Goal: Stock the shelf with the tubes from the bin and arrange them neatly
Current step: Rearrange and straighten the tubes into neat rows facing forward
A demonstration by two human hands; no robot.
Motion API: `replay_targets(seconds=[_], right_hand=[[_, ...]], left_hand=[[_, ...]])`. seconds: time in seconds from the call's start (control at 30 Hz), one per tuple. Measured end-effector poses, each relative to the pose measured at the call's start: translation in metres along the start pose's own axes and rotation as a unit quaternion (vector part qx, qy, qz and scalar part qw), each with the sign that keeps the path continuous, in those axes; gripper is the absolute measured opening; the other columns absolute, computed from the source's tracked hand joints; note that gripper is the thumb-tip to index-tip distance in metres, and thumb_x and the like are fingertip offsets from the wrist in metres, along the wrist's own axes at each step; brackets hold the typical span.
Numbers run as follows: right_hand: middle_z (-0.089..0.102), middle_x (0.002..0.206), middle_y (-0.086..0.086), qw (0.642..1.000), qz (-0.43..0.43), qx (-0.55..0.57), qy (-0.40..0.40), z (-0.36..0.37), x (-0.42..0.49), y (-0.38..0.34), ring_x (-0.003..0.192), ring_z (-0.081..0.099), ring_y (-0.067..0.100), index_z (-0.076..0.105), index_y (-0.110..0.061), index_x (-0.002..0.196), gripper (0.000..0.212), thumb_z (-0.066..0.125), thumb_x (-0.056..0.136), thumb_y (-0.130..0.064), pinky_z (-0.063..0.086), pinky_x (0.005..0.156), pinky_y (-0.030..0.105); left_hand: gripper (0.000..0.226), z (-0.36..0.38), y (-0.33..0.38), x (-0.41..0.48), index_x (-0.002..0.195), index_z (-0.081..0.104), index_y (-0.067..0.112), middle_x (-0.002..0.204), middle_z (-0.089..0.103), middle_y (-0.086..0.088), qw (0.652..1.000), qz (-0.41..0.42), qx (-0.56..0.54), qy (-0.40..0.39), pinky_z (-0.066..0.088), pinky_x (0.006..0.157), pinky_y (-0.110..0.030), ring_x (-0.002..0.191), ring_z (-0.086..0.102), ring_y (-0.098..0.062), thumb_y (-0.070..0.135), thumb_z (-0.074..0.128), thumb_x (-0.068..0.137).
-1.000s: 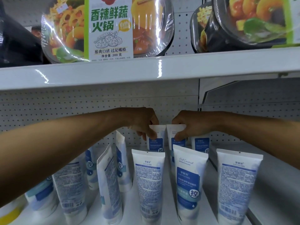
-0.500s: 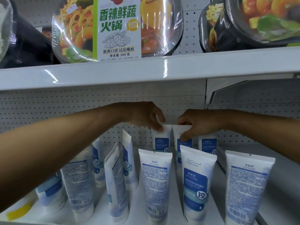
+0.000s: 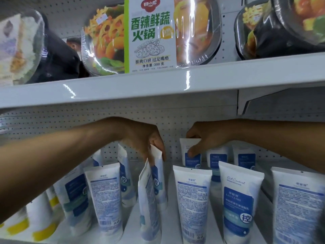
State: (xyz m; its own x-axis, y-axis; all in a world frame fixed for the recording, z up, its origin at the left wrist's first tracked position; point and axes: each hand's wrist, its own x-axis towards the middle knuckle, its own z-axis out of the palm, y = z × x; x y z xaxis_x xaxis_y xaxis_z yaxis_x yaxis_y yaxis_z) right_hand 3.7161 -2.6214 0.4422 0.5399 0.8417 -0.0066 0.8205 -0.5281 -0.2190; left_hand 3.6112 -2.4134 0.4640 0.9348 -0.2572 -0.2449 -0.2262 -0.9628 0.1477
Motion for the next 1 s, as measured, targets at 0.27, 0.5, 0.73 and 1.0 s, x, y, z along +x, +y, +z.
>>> replay_targets(seconds=[0.27,0.5,0.73,1.0], right_hand=[[0.072,0.092,0.000,1.000,0.004,0.005,-0.006,0.005,0.008,-0.001,0.085,0.069,0.019,0.069,-0.011,0.093,0.030,0.070,0.084,-0.040,0.057,0.077,0.034],[0.072,0.089,0.001,1.000,-0.017,0.023,0.001,0.007,0.008,0.000,0.076,0.066,0.014,0.070,-0.007,0.092,0.030,0.071,0.084,-0.036,0.055,0.075,0.032],[0.066,0.077,-0.004,0.999,-0.026,0.041,-0.005,0.007,0.008,-0.002,0.066,0.056,0.006,0.068,-0.005,0.083,0.029,0.071,0.085,-0.034,0.045,0.063,0.022],[0.064,0.074,-0.012,0.999,-0.031,0.041,-0.012,0.007,0.010,-0.001,0.067,0.059,0.006,0.062,-0.023,0.073,0.019,0.068,0.087,-0.034,0.045,0.064,0.021]], left_hand=[[0.011,0.011,0.000,0.014,0.081,0.071,0.026,0.080,0.072,0.012,0.994,0.008,-0.086,0.071,0.055,0.066,-0.017,0.064,0.066,0.002,0.021,0.080,0.078],[0.032,0.013,-0.003,0.034,0.108,0.072,0.007,0.100,0.075,-0.003,0.989,-0.035,-0.083,0.117,0.060,0.070,-0.023,0.075,0.072,-0.012,0.021,0.079,0.080],[0.034,0.011,-0.002,0.045,0.112,0.068,0.002,0.110,0.072,-0.010,0.987,-0.025,-0.113,0.109,0.059,0.070,-0.020,0.085,0.070,-0.015,0.014,0.076,0.081],[0.034,0.009,-0.007,0.047,0.113,0.068,0.000,0.111,0.071,-0.013,0.986,-0.025,-0.130,0.096,0.057,0.065,-0.016,0.083,0.069,-0.014,0.010,0.075,0.082]])
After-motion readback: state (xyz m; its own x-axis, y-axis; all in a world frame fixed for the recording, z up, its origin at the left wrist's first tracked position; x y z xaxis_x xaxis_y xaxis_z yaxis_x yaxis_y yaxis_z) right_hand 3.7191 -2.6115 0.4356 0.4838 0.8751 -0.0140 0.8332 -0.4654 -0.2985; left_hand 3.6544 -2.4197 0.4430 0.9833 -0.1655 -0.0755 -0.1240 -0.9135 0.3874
